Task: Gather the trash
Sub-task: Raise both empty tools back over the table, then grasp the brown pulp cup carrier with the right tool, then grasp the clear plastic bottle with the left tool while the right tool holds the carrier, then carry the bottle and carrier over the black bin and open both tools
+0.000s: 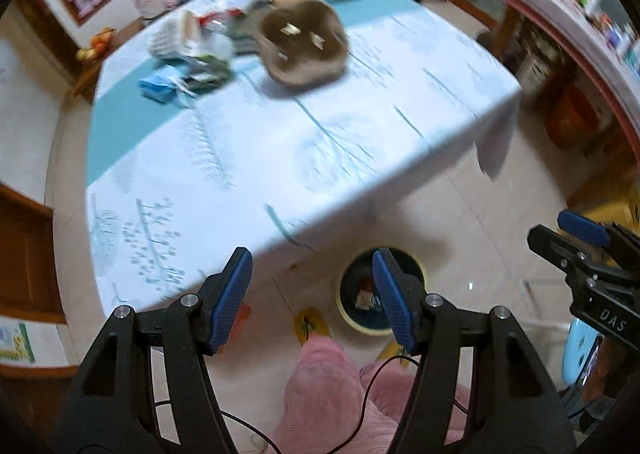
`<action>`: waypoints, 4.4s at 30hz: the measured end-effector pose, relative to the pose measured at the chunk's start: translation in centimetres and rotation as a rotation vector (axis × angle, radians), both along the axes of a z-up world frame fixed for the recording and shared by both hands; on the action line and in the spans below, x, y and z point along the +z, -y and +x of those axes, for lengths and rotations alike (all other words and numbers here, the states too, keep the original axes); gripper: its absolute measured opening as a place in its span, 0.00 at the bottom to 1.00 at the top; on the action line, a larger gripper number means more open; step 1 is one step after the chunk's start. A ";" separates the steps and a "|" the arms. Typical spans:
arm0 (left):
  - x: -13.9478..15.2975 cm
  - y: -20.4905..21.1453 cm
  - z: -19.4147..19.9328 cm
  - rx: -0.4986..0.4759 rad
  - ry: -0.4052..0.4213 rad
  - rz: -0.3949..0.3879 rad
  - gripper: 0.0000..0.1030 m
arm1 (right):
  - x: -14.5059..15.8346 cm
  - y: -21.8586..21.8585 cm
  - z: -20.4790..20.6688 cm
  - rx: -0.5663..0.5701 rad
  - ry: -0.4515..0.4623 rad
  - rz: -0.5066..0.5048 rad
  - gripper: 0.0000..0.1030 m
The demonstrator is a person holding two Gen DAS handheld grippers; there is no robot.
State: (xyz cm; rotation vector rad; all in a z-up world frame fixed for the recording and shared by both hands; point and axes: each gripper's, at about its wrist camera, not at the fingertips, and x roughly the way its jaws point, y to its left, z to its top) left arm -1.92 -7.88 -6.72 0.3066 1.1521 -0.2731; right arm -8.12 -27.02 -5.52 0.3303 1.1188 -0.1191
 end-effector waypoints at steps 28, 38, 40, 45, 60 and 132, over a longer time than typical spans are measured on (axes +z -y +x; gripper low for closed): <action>1.3 -14.8 21.4 0.243 -0.045 -0.143 0.58 | 0.2 -5.4 27.5 0.045 -0.003 -0.099 0.62; 0.9 -13.6 31.7 0.189 -0.096 -0.212 0.58 | -6.0 -3.8 33.3 -0.048 -0.093 -0.085 0.62; 0.9 -13.0 33.0 0.181 -0.099 -0.225 0.58 | -6.7 -3.7 33.8 -0.056 -0.098 -0.076 0.62; 0.2 -10.7 35.7 0.126 -0.163 -0.250 0.58 | -8.2 -3.6 34.4 -0.068 -0.116 -0.059 0.62; -3.0 -2.9 39.2 0.023 -0.247 -0.053 0.58 | -9.6 -5.3 34.1 -0.054 -0.117 0.001 0.17; 1.5 8.5 -3.3 -0.223 -0.119 -0.109 0.44 | -6.2 7.8 -9.3 -0.213 -0.037 0.193 0.11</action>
